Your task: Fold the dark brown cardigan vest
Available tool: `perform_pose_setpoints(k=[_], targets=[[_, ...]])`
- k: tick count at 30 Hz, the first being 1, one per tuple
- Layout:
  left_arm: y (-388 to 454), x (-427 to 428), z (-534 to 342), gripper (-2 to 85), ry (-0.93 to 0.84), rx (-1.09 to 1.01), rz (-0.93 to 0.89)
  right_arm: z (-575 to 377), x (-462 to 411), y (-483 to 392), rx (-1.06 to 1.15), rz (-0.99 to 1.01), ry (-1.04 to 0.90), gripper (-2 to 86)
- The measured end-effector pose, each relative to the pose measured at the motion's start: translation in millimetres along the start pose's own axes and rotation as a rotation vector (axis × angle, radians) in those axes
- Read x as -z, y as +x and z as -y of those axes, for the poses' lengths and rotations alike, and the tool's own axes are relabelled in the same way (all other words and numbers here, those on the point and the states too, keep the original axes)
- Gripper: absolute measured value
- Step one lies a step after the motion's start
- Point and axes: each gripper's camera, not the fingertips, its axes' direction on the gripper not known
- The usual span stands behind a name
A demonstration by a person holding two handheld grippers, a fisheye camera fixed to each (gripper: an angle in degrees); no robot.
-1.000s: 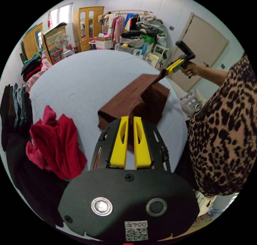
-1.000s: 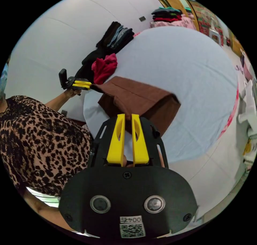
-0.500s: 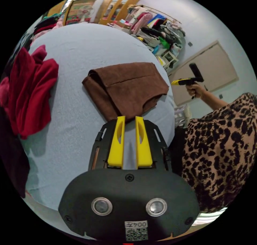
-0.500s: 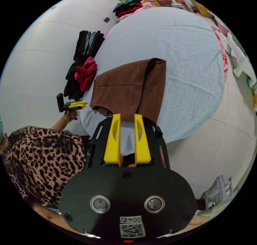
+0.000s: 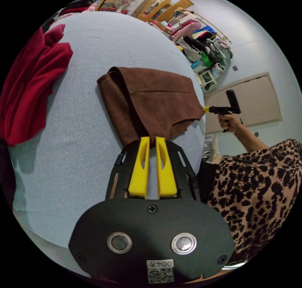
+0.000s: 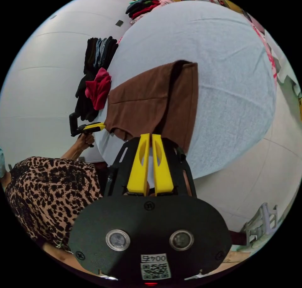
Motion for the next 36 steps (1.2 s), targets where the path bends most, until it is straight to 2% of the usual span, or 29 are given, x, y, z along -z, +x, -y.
perform_pose_setpoints(k=[4, 10, 16, 21, 24, 26, 28, 31, 36], targets=[[3.4, -8.5, 1.8, 3.5, -0.045, -0.009, 0.074, 9.1, -8.4, 0.1, 0.022, -0.110, -0.050, 2.2], [-2.3, -2.1, -10.3, 3.7, -0.026, 0.008, 0.052, 11.2, -21.6, -17.8, 0.061, -0.191, -0.059, 7.0], [13.3, 38.3, -14.4, 5.5, 0.054, -0.029, 0.156, 31.8, -32.6, -32.1, 0.083, -0.129, 0.018, 8.3], [47.5, 27.2, 24.7, 6.7, 0.085, -0.139, 0.216, 62.0, -79.4, -70.8, 0.208, -0.249, -0.079, 8.2], [59.0, -1.4, 50.6, 6.8, 0.064, -0.185, 0.300, 77.9, -120.0, -96.8, 0.291, -0.419, -0.207, 7.3], [54.2, -34.8, 63.7, 6.4, -0.029, -0.188, 0.369, 85.9, -157.6, -107.1, 0.330, -0.568, -0.354, 6.2], [51.1, -49.3, 63.0, 5.9, -0.036, -0.190, 0.412, 88.9, -166.3, -118.2, 0.372, -0.617, -0.333, 5.8], [50.8, -48.2, 60.4, 6.0, -0.012, -0.178, 0.452, 99.4, -176.8, -122.5, 0.338, -0.625, -0.369, 5.4], [28.7, -33.3, 63.0, 5.4, -0.001, -0.118, 0.385, 113.3, -184.4, -124.2, 0.298, -0.582, -0.386, 5.1]])
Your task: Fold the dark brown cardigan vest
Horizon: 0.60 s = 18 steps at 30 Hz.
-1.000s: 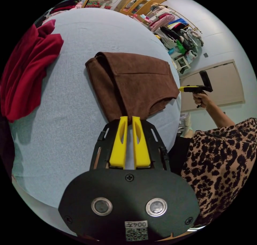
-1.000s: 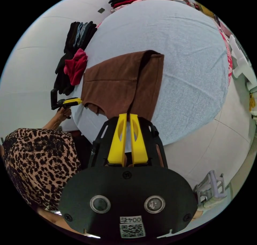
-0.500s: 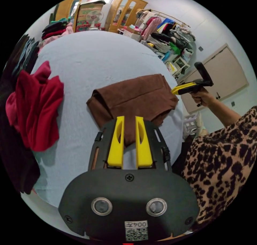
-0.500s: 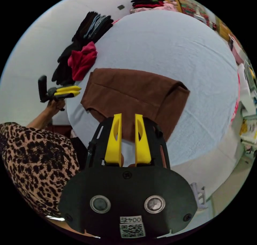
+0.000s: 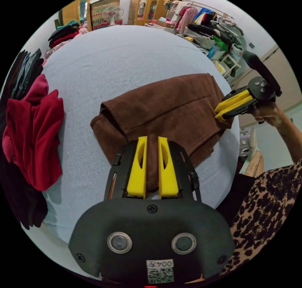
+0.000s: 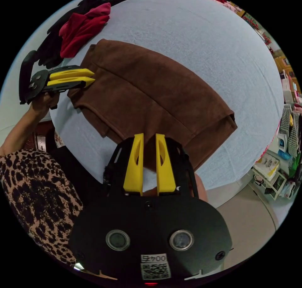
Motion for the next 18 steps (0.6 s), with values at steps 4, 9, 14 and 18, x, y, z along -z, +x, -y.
perform_pose_setpoints(k=[4, 9, 14, 18], targets=[[-31.8, 12.8, -2.7, 4.3, 0.019, 0.057, -0.074, 13.8, -1.4, -7.3, -0.018, -0.018, -0.020, 5.1], [-99.7, 46.8, -11.8, 5.2, 0.151, 0.236, -0.212, 30.2, -2.1, -14.9, -0.032, -0.042, -0.051, 5.3], [-173.0, 45.3, -2.9, 7.1, 0.141, 0.365, -0.351, 44.5, -1.4, -20.6, -0.005, -0.056, -0.077, 5.3], [-201.9, 38.6, 9.0, 7.8, 0.092, 0.394, -0.406, 51.9, -0.3, -22.3, 0.006, -0.058, -0.087, 4.9]])
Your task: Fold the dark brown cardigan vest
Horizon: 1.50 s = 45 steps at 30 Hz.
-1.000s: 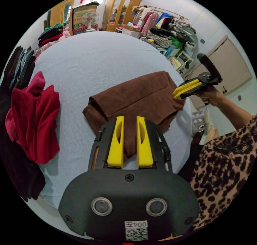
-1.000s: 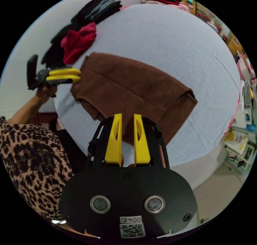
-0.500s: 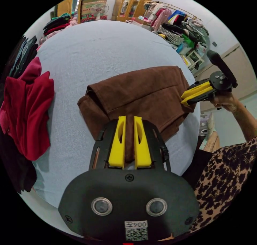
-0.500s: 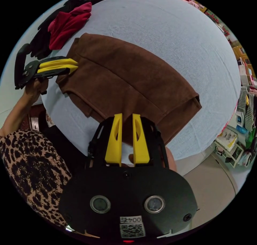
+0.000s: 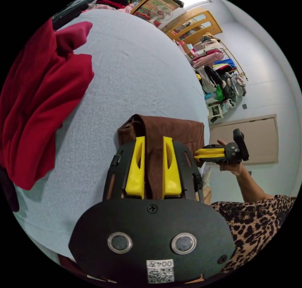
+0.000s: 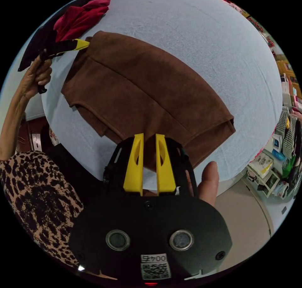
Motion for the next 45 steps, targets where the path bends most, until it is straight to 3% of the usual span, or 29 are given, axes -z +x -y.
perform_pose_setpoints(k=[9, 14, 17, 23, 31, 34, 36, 41, 43, 45], targets=[[-50.4, 6.2, 38.1, 8.9, -0.042, 0.133, -0.143, 16.9, 6.1, 0.4, -0.013, 0.003, -0.040, 4.6], [-71.9, 2.1, 46.5, 4.9, -0.027, 0.199, -0.192, 16.3, 10.6, 8.4, -0.018, 0.048, -0.014, 4.8], [-69.9, 9.6, 39.4, 3.0, 0.053, 0.206, -0.118, 17.8, 12.8, 9.6, 0.000, 0.044, -0.018, 4.9], [-59.3, -15.0, 28.7, 1.6, 0.052, 0.105, 0.103, 20.6, 17.5, 11.1, 0.041, 0.023, -0.036, 4.9], [-77.6, -16.1, -4.2, 0.9, 0.117, 0.068, 0.055, 15.9, 24.8, 23.8, 0.028, 0.061, -0.026, 5.5], [-48.0, 16.2, -40.3, 0.4, 0.264, 0.081, 0.275, 12.6, 27.4, 24.5, 0.022, 0.042, -0.017, 5.6], [-18.2, 15.2, -60.6, 0.3, 0.351, 0.016, 0.301, 10.9, 29.0, 25.6, 0.019, 0.035, -0.014, 5.4], [46.4, -86.6, -67.9, 0.2, 0.231, -0.222, 0.389, 5.6, 33.8, 33.4, 0.006, 0.038, -0.022, 4.7], [44.0, -120.1, -68.2, 0.1, 0.161, -0.257, 0.459, 3.7, 35.4, 37.1, 0.001, 0.044, -0.026, 4.4], [34.7, -134.6, -77.8, 0.1, 0.200, -0.290, 0.469, 1.8, 37.1, 40.5, -0.003, 0.049, -0.029, 4.2]])
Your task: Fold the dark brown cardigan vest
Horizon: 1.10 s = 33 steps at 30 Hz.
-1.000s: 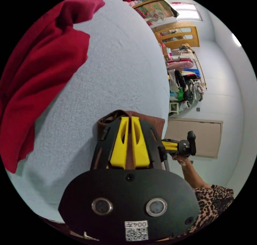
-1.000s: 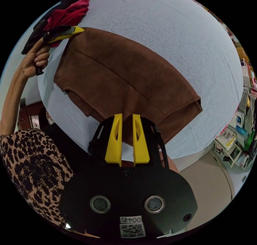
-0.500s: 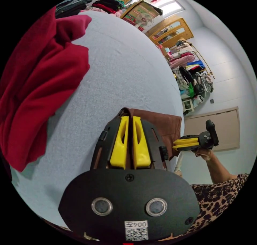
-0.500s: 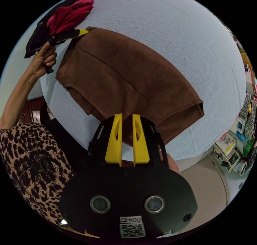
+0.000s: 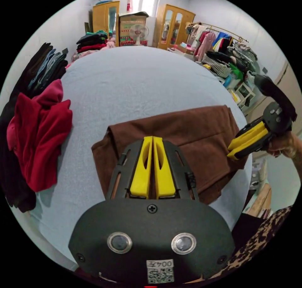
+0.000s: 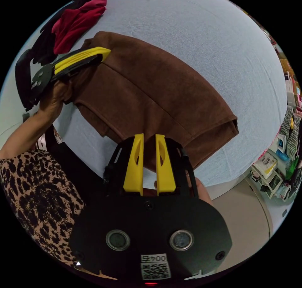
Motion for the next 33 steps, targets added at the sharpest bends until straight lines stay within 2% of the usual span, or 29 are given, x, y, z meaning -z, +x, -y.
perform_pose_setpoints(k=[12, 18, 21, 23, 27, 29, 32, 33], targets=[[-22.6, -34.9, -37.6, 0.5, 0.026, 0.059, -0.103, -21.6, 10.1, 17.7, -0.025, -0.036, 0.001, 5.3], [-42.5, -52.9, -44.7, 0.6, -0.001, 0.090, -0.188, -53.3, 14.3, 39.5, -0.080, 0.024, 0.128, 6.2], [-44.6, -54.5, -33.2, 0.5, -0.103, 0.107, -0.169, -75.8, 14.6, 59.8, -0.100, 0.140, 0.223, 6.9], [-32.3, -33.9, -32.4, 0.4, -0.043, 0.089, -0.091, -91.8, 15.3, 82.5, -0.092, 0.283, 0.245, 8.6], [-1.2, -29.9, -36.9, 0.5, 0.010, 0.076, -0.135, -127.0, 29.4, 130.8, -0.179, 0.407, 0.400, 11.0], [25.1, -53.5, -37.5, 0.8, -0.031, 0.033, -0.129, -148.0, 33.0, 177.1, -0.272, 0.600, 0.540, 11.5], [40.5, -81.0, -41.2, 1.3, -0.078, 0.051, -0.113, -155.2, 23.8, 225.1, -0.356, 0.836, 0.620, 12.0], [41.5, -84.4, -42.5, 1.4, -0.082, 0.059, -0.112, -154.5, 22.0, 231.7, -0.369, 0.858, 0.622, 12.1]])
